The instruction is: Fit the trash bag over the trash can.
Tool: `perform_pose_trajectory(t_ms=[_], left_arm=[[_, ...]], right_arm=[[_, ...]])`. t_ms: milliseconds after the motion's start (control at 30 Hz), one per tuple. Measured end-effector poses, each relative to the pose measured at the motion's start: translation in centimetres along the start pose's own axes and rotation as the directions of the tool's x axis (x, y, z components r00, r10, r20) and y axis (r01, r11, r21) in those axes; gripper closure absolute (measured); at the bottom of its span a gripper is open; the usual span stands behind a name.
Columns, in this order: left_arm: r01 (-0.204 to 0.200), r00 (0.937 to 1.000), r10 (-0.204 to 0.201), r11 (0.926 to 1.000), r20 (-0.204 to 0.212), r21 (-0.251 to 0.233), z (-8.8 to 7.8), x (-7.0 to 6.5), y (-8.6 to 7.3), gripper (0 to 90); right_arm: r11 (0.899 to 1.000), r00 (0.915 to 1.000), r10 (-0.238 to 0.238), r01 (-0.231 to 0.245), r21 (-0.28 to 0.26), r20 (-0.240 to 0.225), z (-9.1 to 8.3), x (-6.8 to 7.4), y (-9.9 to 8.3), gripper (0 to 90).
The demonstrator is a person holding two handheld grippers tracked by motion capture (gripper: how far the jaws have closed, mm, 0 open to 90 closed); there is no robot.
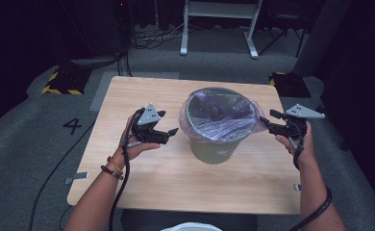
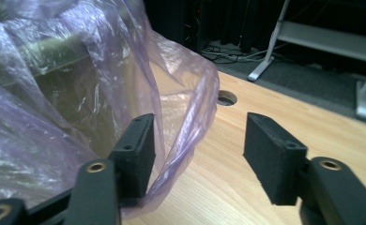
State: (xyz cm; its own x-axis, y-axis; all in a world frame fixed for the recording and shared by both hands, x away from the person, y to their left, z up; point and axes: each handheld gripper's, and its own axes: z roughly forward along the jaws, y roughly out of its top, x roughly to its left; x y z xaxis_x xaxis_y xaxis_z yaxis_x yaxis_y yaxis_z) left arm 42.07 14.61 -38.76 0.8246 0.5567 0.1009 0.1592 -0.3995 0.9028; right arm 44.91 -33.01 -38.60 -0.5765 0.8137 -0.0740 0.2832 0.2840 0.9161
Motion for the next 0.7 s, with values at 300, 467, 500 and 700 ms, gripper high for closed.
perform_pose_trajectory(t_ms=[300, 467, 500, 700], left_arm=[[-0.148, 0.9880, 0.150, 0.9879, 0.039, -0.047, 0.7, -4.3, 2.7, 41.7], [-0.161, 0.9860, 0.162, 0.9863, 0.037, -0.036, 1.2, -4.4, 2.7, 78.1], [-0.169, 0.9844, 0.170, 0.9850, 0.044, -0.035, 1.3, -4.6, 2.6, 83.2], [-0.206, 0.9741, 0.205, 0.9784, 0.096, 0.006, 1.9, -5.3, 1.8, 90.0]], right_arm=[[0.995, 0.9943, -0.096, 0.096, 0.003, -0.047, -1.1, 1.4, 0.2, 34.1], [0.996, 0.9934, -0.091, 0.091, 0.006, -0.071, -1.0, 2.0, -0.2, 34.8], [0.996, 0.9933, -0.089, 0.090, 0.007, -0.073, -0.9, 2.2, -0.3, 35.4], [0.997, 0.9925, -0.081, 0.082, 0.005, -0.091, -0.8, 2.4, -0.9, 39.1]])
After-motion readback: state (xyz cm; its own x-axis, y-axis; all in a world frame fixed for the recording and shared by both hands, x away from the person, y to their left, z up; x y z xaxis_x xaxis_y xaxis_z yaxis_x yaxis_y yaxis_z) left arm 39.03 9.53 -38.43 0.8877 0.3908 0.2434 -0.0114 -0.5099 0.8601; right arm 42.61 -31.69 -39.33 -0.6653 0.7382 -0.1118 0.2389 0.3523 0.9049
